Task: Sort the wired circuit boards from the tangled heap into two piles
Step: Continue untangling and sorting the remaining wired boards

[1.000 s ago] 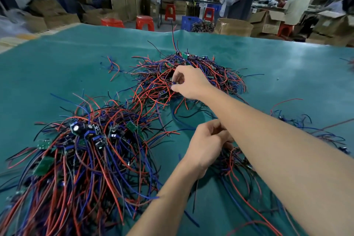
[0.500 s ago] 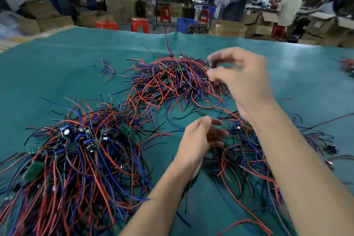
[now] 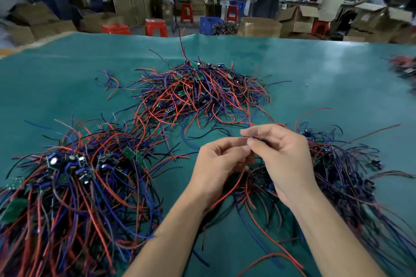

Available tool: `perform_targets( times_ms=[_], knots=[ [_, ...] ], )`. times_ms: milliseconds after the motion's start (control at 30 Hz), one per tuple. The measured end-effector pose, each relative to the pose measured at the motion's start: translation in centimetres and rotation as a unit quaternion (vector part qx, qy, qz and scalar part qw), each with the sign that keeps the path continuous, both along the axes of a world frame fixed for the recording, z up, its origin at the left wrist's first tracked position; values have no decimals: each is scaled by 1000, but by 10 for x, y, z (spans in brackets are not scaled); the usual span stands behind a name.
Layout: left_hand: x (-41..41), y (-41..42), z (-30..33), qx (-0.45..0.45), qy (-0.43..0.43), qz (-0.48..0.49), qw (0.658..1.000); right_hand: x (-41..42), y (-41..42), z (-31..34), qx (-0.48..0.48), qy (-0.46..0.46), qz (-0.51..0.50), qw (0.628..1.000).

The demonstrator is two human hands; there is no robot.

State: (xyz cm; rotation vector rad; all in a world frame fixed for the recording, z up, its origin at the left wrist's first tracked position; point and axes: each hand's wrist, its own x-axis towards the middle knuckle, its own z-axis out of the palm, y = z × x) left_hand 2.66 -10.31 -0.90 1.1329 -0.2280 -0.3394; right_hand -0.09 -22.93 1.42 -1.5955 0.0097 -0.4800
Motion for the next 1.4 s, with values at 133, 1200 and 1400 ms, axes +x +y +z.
perform_targets(
  times_ms=[133,1200,1400],
  knots=[
    [-1,-2,-2,22,-16,14,1000,0,-2,1,55,-10,-17,998],
    [-4,-2,-3,60,-83,-50,993,-15,-68,34,-46,-154,-498,852],
    [2,-1,-9,-23,-37,-7,999,-16,-20,28,-342,-47,-242,907]
  ],
)
